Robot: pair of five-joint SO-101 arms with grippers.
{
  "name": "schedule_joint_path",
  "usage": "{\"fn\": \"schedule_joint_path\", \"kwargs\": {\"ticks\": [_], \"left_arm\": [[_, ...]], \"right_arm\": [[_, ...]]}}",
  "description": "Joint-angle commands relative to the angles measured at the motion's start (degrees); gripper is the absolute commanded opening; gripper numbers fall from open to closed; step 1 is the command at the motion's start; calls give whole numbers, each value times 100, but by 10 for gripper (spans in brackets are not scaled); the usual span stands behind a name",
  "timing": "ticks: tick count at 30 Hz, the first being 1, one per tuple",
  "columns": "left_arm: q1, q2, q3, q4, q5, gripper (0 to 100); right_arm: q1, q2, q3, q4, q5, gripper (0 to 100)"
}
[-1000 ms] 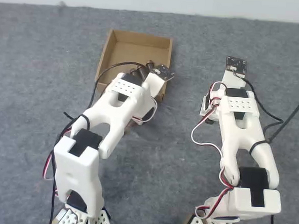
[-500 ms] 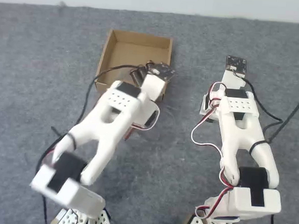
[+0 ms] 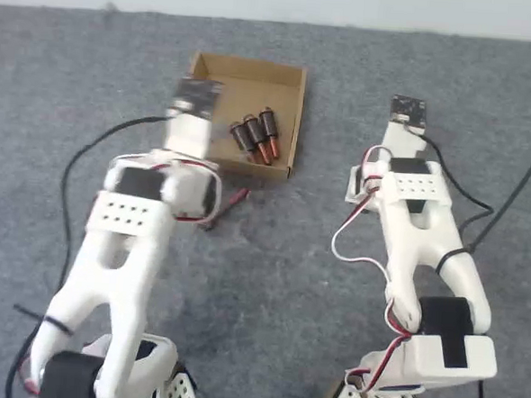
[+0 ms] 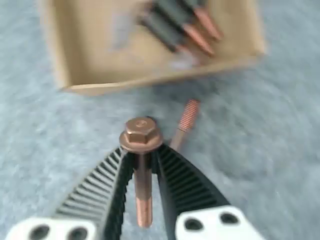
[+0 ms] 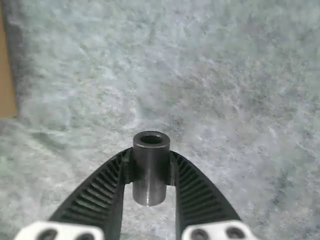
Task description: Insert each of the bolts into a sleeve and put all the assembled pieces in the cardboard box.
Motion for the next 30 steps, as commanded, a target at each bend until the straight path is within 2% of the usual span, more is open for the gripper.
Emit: {"fn": "schedule_joint_path", "kwargs": {"ticks": [1,5,12,17,21,26,30], "left_arm": [[-721,-396,259,-809,721,15],[-1319,-378,901,-1538,1319,15],[-1793,-431,2141,-2743,1354,15],[-2171,-431,2211,-2769,1345,15],[-2198,-431,2220,-2743,1327,15],[-2189,-431,2334,-2752,949,15],[-2180,-431,2343,-2769,949,15]], "right_arm": [[-391,-180,237,-549,97,6],[-752,-180,396,-1218,97,6],[-866,-374,404,-2703,97,6],[-875,-488,422,-3925,97,6],[-875,-330,431,-5200,97,6],[-875,365,404,-6923,97,6],[-1007,1112,255,-8127,105,6]]}}
